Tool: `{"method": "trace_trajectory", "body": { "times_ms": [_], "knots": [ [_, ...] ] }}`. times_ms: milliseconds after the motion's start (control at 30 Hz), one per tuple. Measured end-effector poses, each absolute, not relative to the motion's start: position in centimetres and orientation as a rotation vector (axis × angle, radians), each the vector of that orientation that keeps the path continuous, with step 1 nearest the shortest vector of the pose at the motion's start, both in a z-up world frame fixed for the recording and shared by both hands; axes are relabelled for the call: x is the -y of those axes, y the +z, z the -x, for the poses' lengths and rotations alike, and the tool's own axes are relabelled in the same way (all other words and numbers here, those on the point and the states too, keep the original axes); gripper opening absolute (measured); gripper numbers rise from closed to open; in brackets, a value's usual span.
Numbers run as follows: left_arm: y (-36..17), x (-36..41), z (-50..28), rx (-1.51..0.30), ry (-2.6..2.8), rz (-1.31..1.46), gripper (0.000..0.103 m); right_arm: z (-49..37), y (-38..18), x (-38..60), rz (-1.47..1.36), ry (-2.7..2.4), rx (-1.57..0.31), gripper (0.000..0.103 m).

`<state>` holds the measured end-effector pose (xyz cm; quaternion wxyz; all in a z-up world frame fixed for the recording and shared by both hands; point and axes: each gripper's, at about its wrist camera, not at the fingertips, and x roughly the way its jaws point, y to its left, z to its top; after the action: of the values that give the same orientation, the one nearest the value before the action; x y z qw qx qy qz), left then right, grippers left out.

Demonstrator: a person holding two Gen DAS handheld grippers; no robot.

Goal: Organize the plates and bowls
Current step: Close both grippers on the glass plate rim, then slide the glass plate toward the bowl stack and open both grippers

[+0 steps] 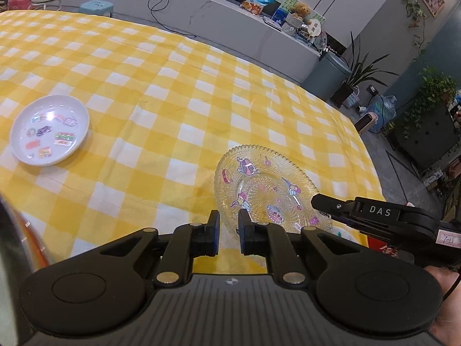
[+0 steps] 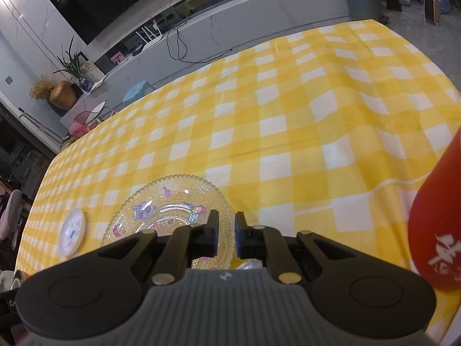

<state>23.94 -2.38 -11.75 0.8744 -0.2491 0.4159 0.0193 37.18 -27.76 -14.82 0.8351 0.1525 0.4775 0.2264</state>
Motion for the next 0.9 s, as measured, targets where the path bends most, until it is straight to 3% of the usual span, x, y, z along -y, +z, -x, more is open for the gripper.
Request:
{"method": "trace_trajectory", "body": {
  "times_ms": [500, 900],
  "knots": [
    [-10.2, 2.3, -19.7, -0.912, 0.083, 0.454, 0.016, -34.6, -15.2, 26.1, -0.286, 0.571, -1.141, 0.010],
    [-12.6, 3.2, -17.8, -1.005, 0.082, 0.460, 0.017, -34.2, -15.5, 25.5, -0.257, 0.598, -1.164, 0.012]
  ]
}}
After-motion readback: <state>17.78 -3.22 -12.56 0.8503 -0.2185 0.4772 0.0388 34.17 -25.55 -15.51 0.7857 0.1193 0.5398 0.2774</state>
